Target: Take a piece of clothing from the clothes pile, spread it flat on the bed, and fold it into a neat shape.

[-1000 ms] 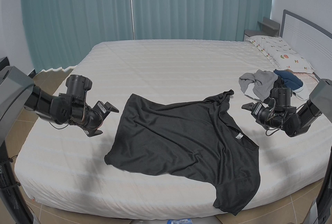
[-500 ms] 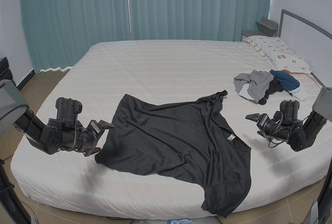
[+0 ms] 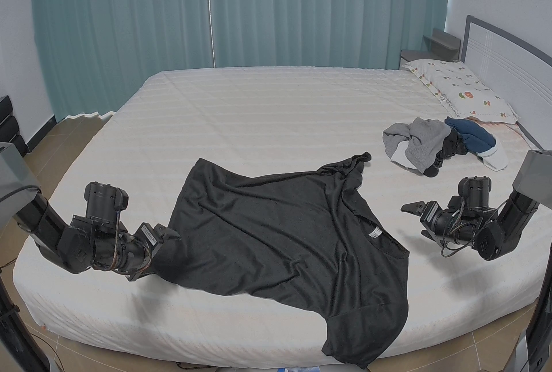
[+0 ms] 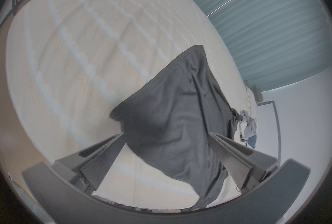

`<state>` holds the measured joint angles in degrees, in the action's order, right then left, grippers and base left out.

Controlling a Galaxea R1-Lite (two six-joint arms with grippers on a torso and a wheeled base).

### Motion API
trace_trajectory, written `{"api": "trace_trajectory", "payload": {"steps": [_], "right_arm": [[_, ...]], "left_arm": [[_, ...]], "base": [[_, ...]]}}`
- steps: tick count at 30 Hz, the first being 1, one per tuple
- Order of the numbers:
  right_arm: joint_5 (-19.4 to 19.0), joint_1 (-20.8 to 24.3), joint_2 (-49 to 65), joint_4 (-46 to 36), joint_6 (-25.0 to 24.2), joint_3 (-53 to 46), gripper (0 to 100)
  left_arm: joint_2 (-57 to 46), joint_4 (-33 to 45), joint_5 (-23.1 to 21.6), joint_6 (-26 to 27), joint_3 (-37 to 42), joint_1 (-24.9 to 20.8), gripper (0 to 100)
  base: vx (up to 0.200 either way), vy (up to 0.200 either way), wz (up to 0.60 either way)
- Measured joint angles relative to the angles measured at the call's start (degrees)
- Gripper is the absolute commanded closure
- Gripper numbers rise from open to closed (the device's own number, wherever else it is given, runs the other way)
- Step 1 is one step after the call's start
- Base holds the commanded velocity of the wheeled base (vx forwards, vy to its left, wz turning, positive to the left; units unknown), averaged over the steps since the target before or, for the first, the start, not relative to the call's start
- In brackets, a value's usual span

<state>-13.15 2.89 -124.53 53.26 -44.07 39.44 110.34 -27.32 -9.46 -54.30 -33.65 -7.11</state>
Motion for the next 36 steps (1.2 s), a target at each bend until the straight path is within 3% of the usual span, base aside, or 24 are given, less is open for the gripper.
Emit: {"api": "trace_trajectory", "payload": {"steps": [10, 17, 25, 26, 36], "right_arm": [[0.18, 0.59, -0.09, -0.02, -0.11, -0.07, 0], [0.27, 0.88, -0.11, -0.02, -0.07, 0.06, 0], [0.32, 0.96, -0.11, -0.05, 0.01, 0.04, 0], [0.33, 0.96, -0.09, -0.16, 0.01, 0.00, 0], [0.54, 1.44, 0.27, -0.22, 2.80, -1.97, 0]], "left_arm": [[0.94, -0.49, 2.60, -0.35, 2.62, 1.94, 0], [4.27, -7.70, 2.60, -1.87, 1.60, 2.93, 0], [8.29, -9.87, 3.58, -2.35, 0.33, 2.76, 0], [8.73, -9.90, 3.66, -2.33, 0.27, 2.76, 100], [8.18, -9.83, 9.97, 0.46, 4.63, 2.12, 100]], "base": [[0.000, 0.000, 0.00], [0.000, 0.000, 0.00], [0.000, 0.000, 0.00], [0.000, 0.000, 0.00], [0.000, 0.000, 0.00]]}}
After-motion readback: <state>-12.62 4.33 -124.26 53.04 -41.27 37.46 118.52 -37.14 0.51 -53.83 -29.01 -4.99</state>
